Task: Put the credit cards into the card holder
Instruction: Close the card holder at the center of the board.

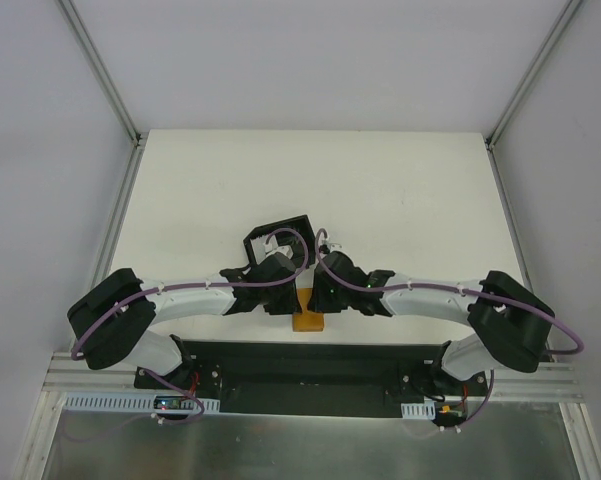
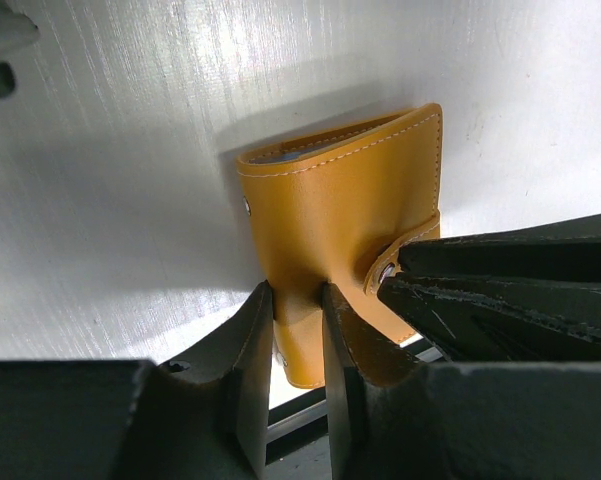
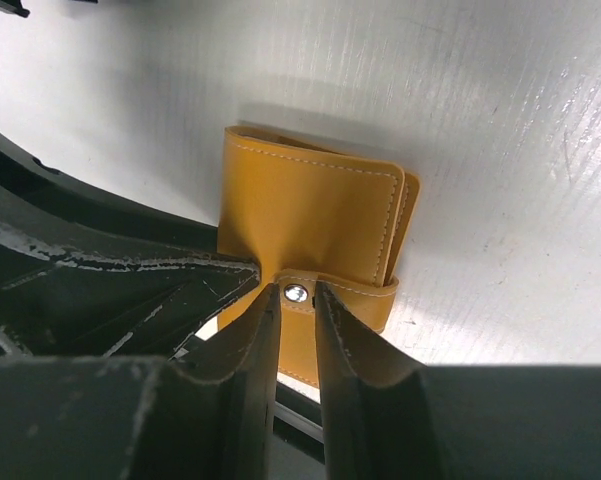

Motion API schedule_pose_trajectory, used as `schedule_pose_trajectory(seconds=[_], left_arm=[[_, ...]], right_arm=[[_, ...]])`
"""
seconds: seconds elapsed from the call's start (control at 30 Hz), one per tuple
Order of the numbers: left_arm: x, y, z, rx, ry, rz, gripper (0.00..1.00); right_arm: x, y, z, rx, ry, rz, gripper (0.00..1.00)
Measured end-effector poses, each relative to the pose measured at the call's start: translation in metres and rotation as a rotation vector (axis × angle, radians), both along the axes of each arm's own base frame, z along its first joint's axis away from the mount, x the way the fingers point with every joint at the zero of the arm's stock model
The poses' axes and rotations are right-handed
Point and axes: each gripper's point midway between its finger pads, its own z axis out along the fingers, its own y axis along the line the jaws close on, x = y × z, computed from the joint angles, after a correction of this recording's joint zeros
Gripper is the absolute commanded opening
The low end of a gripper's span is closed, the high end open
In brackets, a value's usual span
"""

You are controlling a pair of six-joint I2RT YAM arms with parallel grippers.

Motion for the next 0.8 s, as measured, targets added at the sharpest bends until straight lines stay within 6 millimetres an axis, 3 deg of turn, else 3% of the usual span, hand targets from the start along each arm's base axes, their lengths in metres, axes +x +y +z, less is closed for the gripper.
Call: schedule_pose_trajectory(seconds=[0.27,0.8], left_arm=[[0.000,0.000,0.000,-0.001,-0.001,0.001,0.18],[0.000,0.000,0.000,-0.003,0.003,0.007,0.20]], right_arm=[[0.001,-0.001,0.004,-0.006,-0.033,-0.010,0.27],[-0.005,-0.011,0.007,0.011,-0.042,-0.031,0.24]])
